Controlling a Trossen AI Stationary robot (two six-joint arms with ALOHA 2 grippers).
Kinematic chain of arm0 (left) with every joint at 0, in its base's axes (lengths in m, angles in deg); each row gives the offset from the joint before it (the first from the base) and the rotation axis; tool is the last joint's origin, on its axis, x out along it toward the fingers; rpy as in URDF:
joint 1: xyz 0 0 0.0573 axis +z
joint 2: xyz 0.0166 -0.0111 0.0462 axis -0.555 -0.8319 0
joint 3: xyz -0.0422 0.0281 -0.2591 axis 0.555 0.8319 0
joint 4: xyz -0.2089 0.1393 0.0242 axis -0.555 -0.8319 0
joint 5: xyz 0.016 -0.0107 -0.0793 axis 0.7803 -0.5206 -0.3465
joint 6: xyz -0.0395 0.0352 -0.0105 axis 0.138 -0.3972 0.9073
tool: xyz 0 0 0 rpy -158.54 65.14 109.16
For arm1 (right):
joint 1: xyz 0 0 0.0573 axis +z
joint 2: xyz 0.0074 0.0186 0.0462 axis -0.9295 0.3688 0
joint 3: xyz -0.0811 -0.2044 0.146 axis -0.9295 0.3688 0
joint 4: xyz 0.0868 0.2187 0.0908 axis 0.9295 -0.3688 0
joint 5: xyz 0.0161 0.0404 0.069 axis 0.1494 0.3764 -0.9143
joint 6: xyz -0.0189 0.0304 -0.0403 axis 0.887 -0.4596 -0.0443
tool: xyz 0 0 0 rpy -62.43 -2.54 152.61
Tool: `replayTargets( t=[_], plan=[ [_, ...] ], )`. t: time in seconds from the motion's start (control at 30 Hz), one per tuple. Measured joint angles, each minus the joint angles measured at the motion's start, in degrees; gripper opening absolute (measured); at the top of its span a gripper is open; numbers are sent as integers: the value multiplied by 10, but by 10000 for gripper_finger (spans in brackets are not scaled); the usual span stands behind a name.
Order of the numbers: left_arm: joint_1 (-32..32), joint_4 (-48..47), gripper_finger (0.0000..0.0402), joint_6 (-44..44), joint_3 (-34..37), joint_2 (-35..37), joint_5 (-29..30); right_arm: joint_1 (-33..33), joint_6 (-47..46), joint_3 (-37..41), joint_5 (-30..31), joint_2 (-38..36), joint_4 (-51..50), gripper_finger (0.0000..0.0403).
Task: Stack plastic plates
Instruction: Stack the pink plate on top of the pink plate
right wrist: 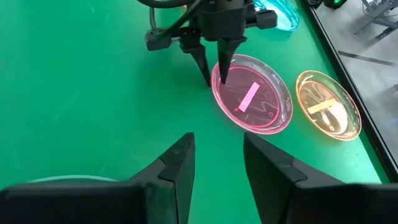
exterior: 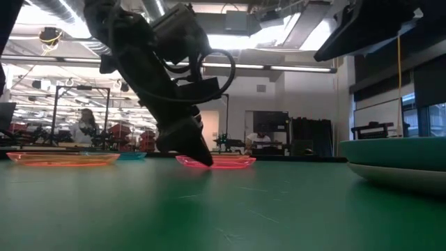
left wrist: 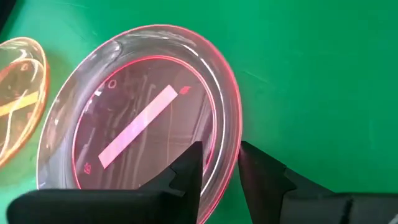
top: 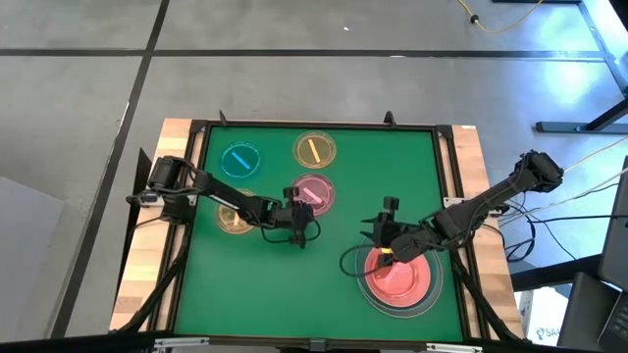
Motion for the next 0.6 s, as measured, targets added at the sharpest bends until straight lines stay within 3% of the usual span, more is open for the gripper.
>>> replayTargets(
  t=[0.23,0.47,0.6],
  plan=[
    [2,1,95,-2,-14,3,1,0,0,0,0,0,-3,129],
    [22,-7,95,25,-14,-15,-68,0,0,0,0,0,-3,129],
    [22,-8,91,21,-14,-18,-61,0,0,0,0,0,-1,129]
  ],
)
